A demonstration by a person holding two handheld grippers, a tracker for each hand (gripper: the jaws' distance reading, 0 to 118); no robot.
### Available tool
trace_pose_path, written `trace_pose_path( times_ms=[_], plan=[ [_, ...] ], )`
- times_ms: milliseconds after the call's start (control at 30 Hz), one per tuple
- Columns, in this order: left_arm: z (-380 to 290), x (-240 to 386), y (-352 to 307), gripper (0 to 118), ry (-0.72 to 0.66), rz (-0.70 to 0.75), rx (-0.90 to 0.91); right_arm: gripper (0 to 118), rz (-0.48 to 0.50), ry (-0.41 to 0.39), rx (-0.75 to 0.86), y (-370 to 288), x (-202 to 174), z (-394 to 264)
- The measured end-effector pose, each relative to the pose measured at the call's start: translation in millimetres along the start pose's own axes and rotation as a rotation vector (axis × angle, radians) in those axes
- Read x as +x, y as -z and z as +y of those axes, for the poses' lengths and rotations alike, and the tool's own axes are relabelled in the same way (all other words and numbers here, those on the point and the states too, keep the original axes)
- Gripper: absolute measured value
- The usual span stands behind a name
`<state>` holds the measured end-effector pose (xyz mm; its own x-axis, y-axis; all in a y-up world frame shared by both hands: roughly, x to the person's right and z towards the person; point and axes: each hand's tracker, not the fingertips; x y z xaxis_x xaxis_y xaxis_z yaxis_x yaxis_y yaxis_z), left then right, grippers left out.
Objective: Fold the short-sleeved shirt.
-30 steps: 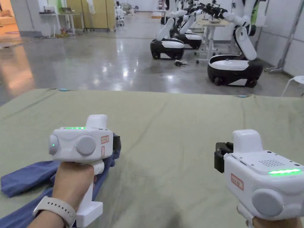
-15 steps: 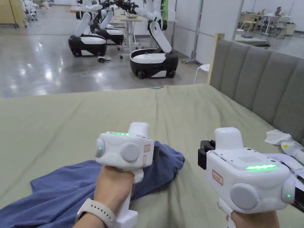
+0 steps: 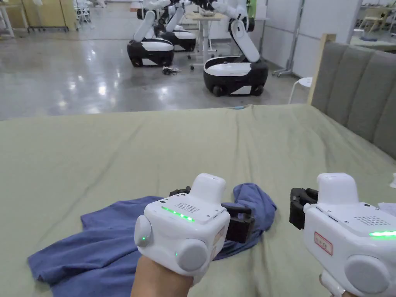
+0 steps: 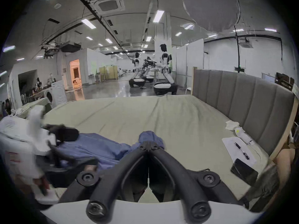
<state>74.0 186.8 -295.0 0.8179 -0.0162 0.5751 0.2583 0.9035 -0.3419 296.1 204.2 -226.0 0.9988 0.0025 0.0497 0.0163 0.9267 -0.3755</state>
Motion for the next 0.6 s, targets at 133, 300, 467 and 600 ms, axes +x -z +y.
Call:
trace_pose_path(
  times_ms=[133,300,467,600],
  plan=[
    [-37.3,-24.7,-51.9,95,-0.022,0.116,-0.035,3,0.067,0.006,0.013,-2.6,-29.5,-11.7],
    [-93.2,-65.5,-74.0,0,-0.217,0.144,-0.155,3,0.102,0.001,-0.013,5.9,-63.2,-29.1],
    [-121.3,-148.7,-112.0,0,-0.308,0.293,-0.204,3,0.102,-0.036,-0.043,13.5,-77.9,-35.6],
    [-125.7,-236.7,-122.8,0,-0.347,0.440,-0.251,3,0.088,-0.037,-0.062,20.8,-75.5,-32.8]
  ],
)
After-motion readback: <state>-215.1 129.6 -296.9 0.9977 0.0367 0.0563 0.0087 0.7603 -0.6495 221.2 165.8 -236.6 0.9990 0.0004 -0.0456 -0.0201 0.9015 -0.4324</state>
